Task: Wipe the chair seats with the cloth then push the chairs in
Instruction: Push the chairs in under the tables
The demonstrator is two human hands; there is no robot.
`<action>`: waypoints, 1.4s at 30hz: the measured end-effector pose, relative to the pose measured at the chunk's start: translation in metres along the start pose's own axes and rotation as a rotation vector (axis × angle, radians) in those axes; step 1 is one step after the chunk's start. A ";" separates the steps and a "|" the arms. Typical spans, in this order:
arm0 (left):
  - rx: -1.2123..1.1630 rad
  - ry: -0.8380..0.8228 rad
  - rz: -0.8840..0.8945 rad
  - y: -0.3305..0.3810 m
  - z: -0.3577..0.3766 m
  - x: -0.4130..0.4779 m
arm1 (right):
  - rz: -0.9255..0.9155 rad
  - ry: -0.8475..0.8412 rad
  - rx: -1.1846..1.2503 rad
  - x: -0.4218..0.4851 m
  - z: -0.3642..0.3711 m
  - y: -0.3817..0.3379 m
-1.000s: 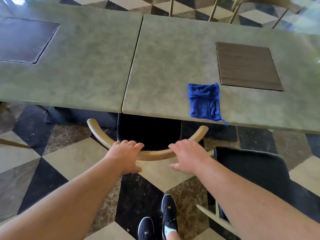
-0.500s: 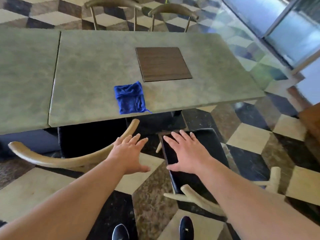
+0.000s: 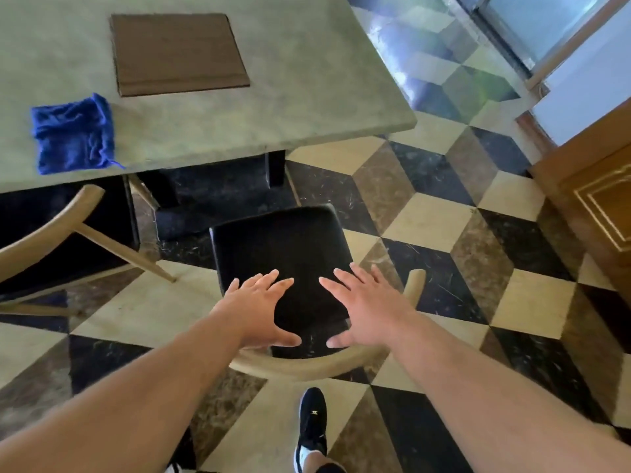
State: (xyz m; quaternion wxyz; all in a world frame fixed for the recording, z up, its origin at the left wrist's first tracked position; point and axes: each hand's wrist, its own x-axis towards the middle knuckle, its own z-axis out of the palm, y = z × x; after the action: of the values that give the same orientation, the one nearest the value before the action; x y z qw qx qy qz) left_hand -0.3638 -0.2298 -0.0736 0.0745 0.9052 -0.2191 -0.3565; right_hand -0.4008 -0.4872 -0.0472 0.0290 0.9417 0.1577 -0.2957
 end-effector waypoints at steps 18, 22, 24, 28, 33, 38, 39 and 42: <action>0.003 -0.368 -0.174 0.079 0.025 -0.004 | -0.266 0.008 -0.177 -0.002 0.035 0.051; -0.020 -0.340 -0.157 0.050 -0.007 -0.006 | -0.246 0.030 -0.157 0.019 -0.002 0.038; -0.030 -0.328 -0.148 0.031 -0.022 -0.005 | -0.248 0.043 -0.150 0.033 -0.021 0.030; -0.025 -0.301 -0.127 -0.013 -0.055 0.008 | -0.273 0.075 -0.186 0.072 -0.057 0.016; 0.027 -0.250 -0.115 -0.064 -0.094 0.038 | -0.244 0.073 -0.181 0.126 -0.098 0.005; 0.039 -0.190 -0.099 -0.103 -0.122 0.075 | -0.188 0.043 -0.195 0.183 -0.126 0.006; 0.037 -0.189 -0.098 -0.110 -0.127 0.083 | -0.187 0.032 -0.208 0.194 -0.130 0.007; 0.038 -0.200 -0.090 -0.126 -0.141 0.103 | -0.203 0.000 -0.259 0.223 -0.142 0.009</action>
State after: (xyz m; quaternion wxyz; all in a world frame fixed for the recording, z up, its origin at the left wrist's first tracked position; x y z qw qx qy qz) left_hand -0.1585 -0.1667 -0.0698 0.0189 0.8754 -0.1913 -0.4436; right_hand -0.1471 -0.4119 -0.0571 0.1200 0.9093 0.2890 -0.2742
